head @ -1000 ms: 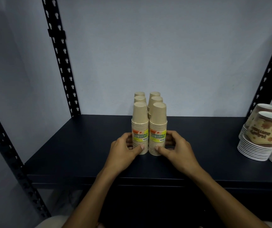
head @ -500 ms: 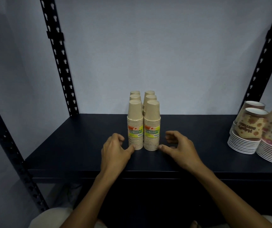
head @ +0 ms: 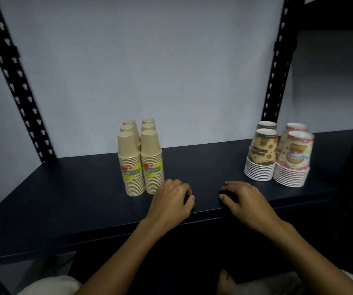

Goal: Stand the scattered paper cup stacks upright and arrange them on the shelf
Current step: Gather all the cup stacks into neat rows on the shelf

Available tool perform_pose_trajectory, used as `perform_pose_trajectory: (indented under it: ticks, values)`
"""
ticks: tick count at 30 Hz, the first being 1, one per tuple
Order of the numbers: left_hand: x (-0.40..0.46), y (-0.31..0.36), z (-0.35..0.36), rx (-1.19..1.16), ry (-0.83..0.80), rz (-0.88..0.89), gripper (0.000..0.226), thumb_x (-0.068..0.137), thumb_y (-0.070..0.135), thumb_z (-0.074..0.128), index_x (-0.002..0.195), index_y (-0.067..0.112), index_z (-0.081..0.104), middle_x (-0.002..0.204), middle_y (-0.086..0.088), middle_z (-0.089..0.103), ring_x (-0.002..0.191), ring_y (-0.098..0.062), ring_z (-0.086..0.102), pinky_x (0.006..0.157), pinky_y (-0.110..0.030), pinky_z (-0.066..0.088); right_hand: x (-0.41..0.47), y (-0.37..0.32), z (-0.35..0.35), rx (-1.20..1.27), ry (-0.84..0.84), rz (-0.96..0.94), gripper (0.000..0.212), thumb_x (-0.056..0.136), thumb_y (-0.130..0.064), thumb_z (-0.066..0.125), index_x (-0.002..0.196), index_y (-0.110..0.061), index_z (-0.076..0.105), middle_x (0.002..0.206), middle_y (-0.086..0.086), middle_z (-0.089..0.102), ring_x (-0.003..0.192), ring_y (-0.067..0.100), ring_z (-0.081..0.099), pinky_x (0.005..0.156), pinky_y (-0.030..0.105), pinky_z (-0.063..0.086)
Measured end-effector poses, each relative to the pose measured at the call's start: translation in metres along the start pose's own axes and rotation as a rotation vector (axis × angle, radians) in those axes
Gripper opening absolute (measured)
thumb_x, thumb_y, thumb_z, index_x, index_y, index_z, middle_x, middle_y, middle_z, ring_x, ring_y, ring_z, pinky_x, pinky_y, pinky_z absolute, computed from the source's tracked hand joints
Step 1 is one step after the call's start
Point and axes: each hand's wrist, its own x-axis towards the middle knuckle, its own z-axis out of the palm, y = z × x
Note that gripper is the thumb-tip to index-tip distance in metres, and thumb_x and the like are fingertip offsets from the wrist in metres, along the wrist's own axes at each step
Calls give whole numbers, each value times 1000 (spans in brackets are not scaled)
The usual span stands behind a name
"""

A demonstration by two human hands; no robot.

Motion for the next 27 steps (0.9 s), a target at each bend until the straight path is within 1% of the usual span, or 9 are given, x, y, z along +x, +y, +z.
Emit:
perform_pose_trajectory:
  ticks: [2, 4, 9, 12, 15, 18, 20, 23, 27]
  values:
    - [14, 13, 10, -27, -40, 26, 24, 92, 35, 50, 100, 19, 66, 106, 3, 65, 100, -16, 53, 86, -32, 45, -9, 15, -11, -30, 15, 39, 30, 90, -35, 59, 113, -19, 70, 127, 0, 64, 125, 14, 52, 101, 34, 42]
    - [27, 26, 20, -69, -75, 45, 25, 92, 35, 51, 105, 19, 65, 111, 4, 64, 104, -16, 53, 88, -30, 44, -17, 31, -23, -49, 43, 93, 30, 89, -37, 60, 111, -19, 71, 124, 1, 65, 122, 15, 54, 99, 36, 44]
    - [61, 63, 47, -204, -141, 35, 33, 89, 39, 58, 116, 20, 60, 115, 3, 61, 108, -16, 55, 90, -29, 45, -35, 70, -47, -69, 138, 248, 22, 84, -37, 60, 84, -18, 70, 88, -3, 70, 86, 17, 63, 75, 39, 52]
    - [80, 81, 61, -298, -130, -32, 48, 86, 40, 63, 127, 18, 55, 124, -2, 60, 113, -18, 55, 93, -31, 46, -42, 92, -55, -36, 273, 341, 12, 83, -27, 65, 80, -16, 70, 81, -2, 69, 77, 17, 62, 71, 36, 51]
    - [98, 95, 71, -453, -107, -119, 63, 81, 40, 70, 135, 14, 49, 132, -7, 57, 121, -20, 53, 98, -32, 45, -43, 111, -58, 6, 414, 440, 17, 83, -27, 68, 93, -12, 68, 92, 3, 68, 86, 19, 62, 76, 34, 50]
    - [113, 105, 78, -590, -116, -183, 77, 77, 37, 76, 141, 13, 40, 139, -8, 52, 125, -20, 51, 99, -30, 43, -35, 122, -60, 108, 488, 489, 39, 82, -30, 72, 113, -12, 61, 109, 6, 65, 99, 19, 60, 83, 30, 47]
    - [121, 109, 81, -689, -131, -199, 81, 74, 31, 80, 142, 13, 39, 140, -6, 52, 123, -17, 53, 99, -29, 44, -28, 127, -60, 173, 471, 499, 57, 80, -32, 74, 128, -9, 53, 121, 9, 61, 109, 20, 58, 90, 30, 47]
    - [128, 115, 85, -804, -113, -192, 71, 72, 19, 82, 134, 14, 48, 131, -2, 59, 107, -7, 57, 91, -23, 45, -17, 130, -61, 275, 445, 490, 73, 78, -35, 76, 138, -11, 44, 130, 5, 60, 117, 18, 57, 98, 36, 49]
    - [130, 113, 88, -849, -47, -234, 63, 71, 13, 82, 126, 13, 54, 123, -3, 64, 105, -11, 62, 94, -30, 51, -7, 131, -60, 364, 456, 457, 66, 76, -29, 79, 134, -16, 49, 122, -2, 66, 107, 9, 62, 92, 26, 51]
